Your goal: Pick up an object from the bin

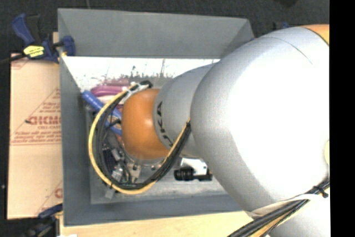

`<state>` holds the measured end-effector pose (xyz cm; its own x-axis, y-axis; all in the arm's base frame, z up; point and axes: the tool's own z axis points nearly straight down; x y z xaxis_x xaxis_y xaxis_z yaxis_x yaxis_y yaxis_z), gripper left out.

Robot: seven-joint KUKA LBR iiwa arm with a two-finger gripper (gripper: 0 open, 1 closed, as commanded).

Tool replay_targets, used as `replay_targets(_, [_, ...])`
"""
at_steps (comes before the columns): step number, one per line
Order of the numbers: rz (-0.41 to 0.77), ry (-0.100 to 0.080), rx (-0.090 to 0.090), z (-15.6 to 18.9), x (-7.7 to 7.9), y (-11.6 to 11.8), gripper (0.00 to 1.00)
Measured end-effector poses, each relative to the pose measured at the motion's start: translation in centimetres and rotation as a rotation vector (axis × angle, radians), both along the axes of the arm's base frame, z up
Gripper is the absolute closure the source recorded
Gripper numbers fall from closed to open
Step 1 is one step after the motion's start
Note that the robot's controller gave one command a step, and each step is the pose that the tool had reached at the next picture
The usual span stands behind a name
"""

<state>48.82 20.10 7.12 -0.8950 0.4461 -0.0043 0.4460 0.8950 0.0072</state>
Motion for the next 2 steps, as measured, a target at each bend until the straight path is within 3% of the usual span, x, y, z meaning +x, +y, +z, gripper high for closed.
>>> replay_targets(1, [-0.22,-0.002,0.008,0.18,-0.68,-1.59,1.0])
replay_targets(2, [-0.221,-0.002,0.008,0.18,-0.68,-1.59,1.0])
